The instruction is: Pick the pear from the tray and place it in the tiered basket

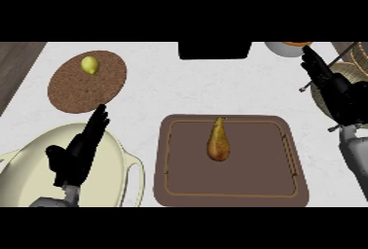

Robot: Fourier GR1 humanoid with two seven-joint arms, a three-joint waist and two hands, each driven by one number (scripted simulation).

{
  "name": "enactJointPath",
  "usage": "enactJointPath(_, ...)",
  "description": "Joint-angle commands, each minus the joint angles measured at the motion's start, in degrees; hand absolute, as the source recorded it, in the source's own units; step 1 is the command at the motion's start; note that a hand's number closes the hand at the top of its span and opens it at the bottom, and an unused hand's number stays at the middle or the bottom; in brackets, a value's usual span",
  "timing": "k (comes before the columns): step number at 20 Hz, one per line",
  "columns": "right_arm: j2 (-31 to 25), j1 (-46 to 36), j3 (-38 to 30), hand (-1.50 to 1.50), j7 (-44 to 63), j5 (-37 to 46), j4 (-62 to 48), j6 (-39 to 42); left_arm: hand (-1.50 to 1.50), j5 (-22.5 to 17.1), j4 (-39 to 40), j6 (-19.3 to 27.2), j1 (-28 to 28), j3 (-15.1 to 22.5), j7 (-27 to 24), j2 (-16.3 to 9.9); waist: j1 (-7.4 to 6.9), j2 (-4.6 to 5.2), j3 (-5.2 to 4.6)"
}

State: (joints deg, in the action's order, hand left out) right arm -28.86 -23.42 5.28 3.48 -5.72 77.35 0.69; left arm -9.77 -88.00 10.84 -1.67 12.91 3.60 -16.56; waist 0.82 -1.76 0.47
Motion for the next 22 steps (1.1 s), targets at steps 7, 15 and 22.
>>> enactJointPath(7, 17.4, -4.5, -19.2, 1.50, -12.0, -24.5, 3.6, -6.9, 0.00, 3.5, -1.8, 4.5, -3.4, -1.7, -1.6, 1.0, 2.77, -0.40, 3.02)
enactJointPath(15, 12.1, 5.7, -9.6, -1.50, -8.1, -33.1, -2.5, 28.5, 0.00, 9.3, -3.3, 9.2, -4.5, 2.0, -1.6, 4.8, -0.66, 1.70, -0.36)
enactJointPath(22, -6.1, 4.9, -10.0, -1.50, -2.8, -21.8, 10.9, 31.7, 0.00, 8.6, -2.2, 8.6, -5.0, 0.0, -1.6, 4.5, 0.46, 1.05, -0.64)
